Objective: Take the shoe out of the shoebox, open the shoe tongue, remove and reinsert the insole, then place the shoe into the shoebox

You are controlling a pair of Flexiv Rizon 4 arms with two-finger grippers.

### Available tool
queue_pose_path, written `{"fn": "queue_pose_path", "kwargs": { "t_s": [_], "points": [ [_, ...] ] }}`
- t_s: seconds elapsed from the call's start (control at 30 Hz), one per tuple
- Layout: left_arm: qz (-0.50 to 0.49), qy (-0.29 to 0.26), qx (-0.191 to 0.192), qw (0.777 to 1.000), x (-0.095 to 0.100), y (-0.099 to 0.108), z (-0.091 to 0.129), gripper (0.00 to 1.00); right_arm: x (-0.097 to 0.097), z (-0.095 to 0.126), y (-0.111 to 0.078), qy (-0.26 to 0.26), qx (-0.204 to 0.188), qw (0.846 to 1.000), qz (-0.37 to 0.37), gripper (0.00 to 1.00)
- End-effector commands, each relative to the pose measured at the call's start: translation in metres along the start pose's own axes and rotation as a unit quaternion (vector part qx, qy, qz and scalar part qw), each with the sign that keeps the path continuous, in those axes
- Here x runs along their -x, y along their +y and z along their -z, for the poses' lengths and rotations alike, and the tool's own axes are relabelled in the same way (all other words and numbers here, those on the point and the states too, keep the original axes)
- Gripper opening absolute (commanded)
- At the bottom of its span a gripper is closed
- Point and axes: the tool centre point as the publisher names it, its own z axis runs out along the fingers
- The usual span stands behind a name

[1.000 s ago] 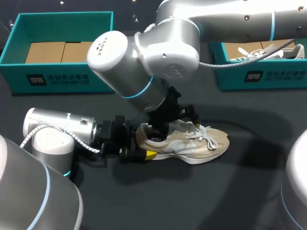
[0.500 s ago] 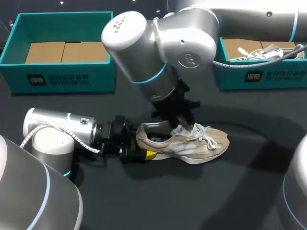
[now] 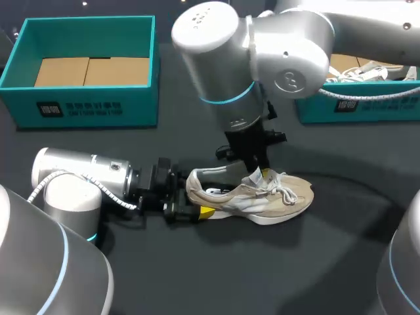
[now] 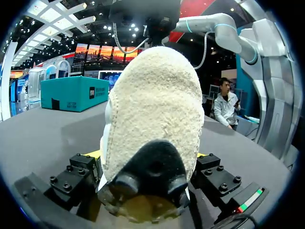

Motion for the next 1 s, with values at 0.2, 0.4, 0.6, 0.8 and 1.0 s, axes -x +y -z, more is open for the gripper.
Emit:
{"fn": "queue_pose_path", "kwargs": {
  "t_s": [0.2, 0.4, 0.6, 0.8, 1.0],
  "points": [
    [0.0, -0.001, 0.0, 1.0, 0.001, 0.003, 0.0, 0.0, 0.028, -0.003, -0.003, 0.09, 0.004, 0.996, 0.0, 0.0],
    [0.0, -0.001, 0.0, 1.0, 0.001, 0.003, 0.0, 0.0, 0.041, -0.012, -0.002, 0.112, 0.002, 0.993, 0.043, 0.0],
    [0.0, -0.001, 0.0, 1.0, 0.001, 0.003, 0.0, 0.0, 0.056, -0.025, -0.001, 0.123, 0.024, 0.987, 0.098, 0.0],
    [0.0, -0.001, 0.0, 1.0, 0.001, 0.003, 0.0, 0.0, 0.065, -0.048, 0.002, 0.096, 0.058, 0.987, 0.113, 0.0],
    [0.0, -0.001, 0.0, 1.0, 0.001, 0.003, 0.0, 0.0, 0.075, -0.063, 0.005, 0.086, 0.063, 0.988, 0.11, 0.0]
  ]
}}
